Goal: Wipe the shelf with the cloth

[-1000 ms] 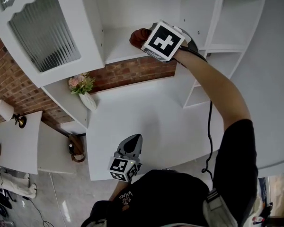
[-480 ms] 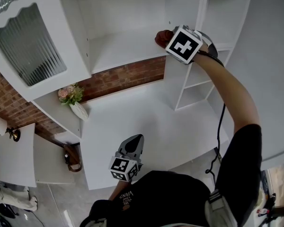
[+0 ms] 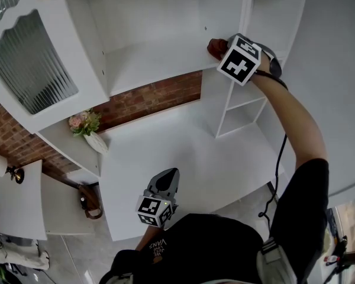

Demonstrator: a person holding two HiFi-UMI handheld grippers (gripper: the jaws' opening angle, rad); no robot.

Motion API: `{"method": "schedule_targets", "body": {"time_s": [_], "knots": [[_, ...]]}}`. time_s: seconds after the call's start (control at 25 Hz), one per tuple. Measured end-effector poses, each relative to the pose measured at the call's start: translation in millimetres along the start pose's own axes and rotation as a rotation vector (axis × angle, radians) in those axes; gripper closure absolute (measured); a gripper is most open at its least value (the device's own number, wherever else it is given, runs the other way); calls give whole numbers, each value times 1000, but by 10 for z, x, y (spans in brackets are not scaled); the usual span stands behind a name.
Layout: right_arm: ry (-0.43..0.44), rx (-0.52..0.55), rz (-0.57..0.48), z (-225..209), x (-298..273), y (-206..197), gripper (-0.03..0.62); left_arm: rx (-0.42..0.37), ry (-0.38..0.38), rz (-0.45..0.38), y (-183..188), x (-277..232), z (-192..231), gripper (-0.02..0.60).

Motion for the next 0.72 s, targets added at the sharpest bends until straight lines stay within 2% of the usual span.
{"method": "schedule_targets", "body": {"time_s": [0.4,0.72], "knots": [[-37,-71,-91,60,167,-29,505,-11,23,5,32,143,94,574],[-27,-198,-208,327,511,-178,505,-31,33,11,82,293,188,574]]}}
Point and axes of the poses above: the fingertips, and each gripper's own axes: x backward along the fingers, z to its left, y out of its top, the point moved 3 cm from there along x, backward along the fingers, and after that the axes turned 5 degrees about y, right-handed, at the moved point
